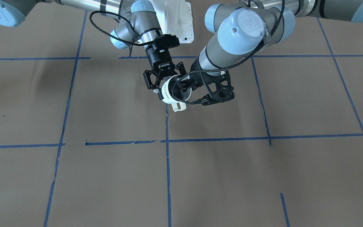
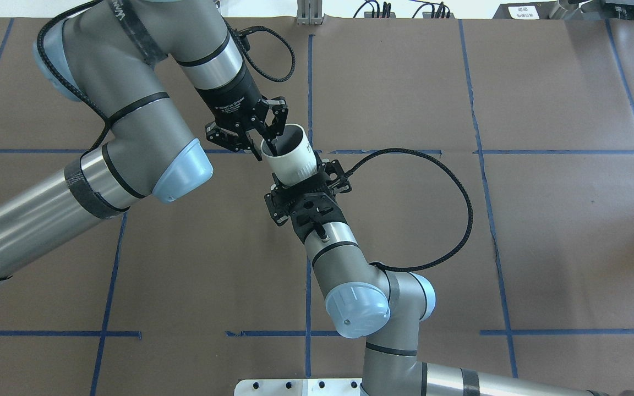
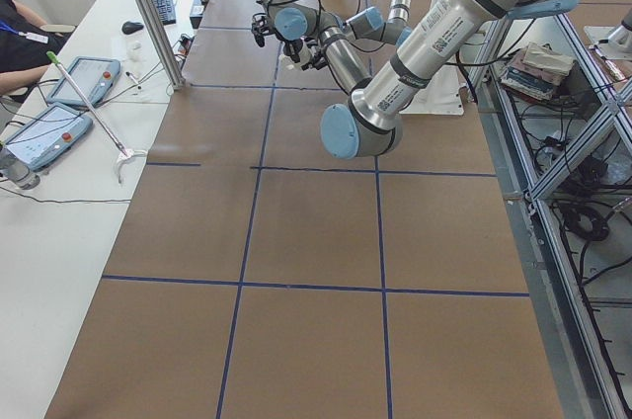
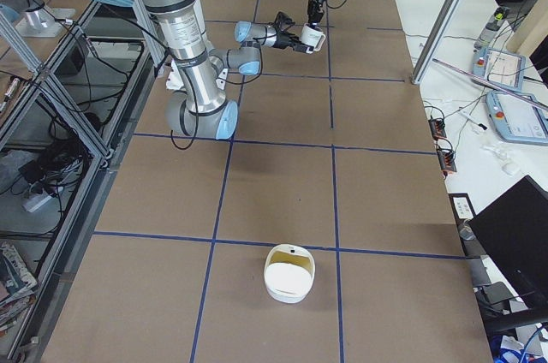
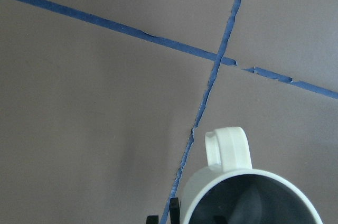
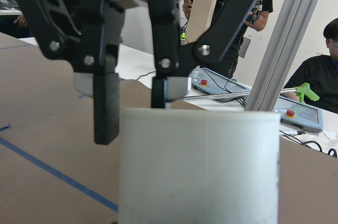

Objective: Left arm hands cup to right arm to dump lemon

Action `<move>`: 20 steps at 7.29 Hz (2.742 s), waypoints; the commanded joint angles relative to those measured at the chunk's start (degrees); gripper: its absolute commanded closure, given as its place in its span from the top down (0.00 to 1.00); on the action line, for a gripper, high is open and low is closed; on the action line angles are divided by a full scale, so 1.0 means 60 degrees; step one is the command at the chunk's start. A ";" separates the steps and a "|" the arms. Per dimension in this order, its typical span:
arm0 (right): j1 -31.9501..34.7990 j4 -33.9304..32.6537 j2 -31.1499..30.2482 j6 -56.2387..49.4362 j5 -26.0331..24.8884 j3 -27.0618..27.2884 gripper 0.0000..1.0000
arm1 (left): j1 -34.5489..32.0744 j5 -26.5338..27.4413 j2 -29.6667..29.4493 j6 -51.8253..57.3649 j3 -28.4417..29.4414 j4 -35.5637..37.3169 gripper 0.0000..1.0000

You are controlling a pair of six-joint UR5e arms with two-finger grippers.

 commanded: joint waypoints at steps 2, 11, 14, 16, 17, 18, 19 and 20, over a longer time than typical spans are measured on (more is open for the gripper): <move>0.0000 0.0000 -0.0001 0.0010 0.0006 0.0004 0.47 | 0.0007 0.0000 -0.0003 0.0069 -0.0002 -0.0015 0.18; -0.0029 0.0000 -0.0044 -0.0004 -0.0024 0.0004 1.00 | -0.0008 0.0044 -0.0002 0.0114 0.0392 -0.0014 0.00; -0.0044 0.0000 -0.0103 -0.0004 -0.0024 0.0004 1.00 | -0.0999 0.0073 -0.0091 0.1104 0.1769 -0.0996 0.00; -0.0044 0.0000 -0.0118 -0.0048 -0.0024 0.0004 1.00 | -0.1558 0.0029 -0.0062 0.1517 0.1903 -0.0938 0.00; -0.0030 0.0014 -0.0031 -0.0092 0.0020 0.0207 1.00 | -0.1836 0.0000 0.0432 0.2129 0.1816 -0.0923 0.00; 0.0145 -0.0014 0.0057 -0.0034 0.0107 0.0252 1.00 | -0.2143 -0.0160 0.1002 0.2889 0.1568 -0.0908 0.00; 0.0538 -0.0189 0.0116 0.0010 0.0862 0.0253 1.00 | -0.2321 -0.0147 0.1762 0.3796 0.1174 -0.0908 0.00; 0.1107 -0.0771 0.0117 0.0257 0.2102 0.0267 1.00 | -0.2772 -0.0146 0.2393 0.4660 0.0764 -0.0908 0.00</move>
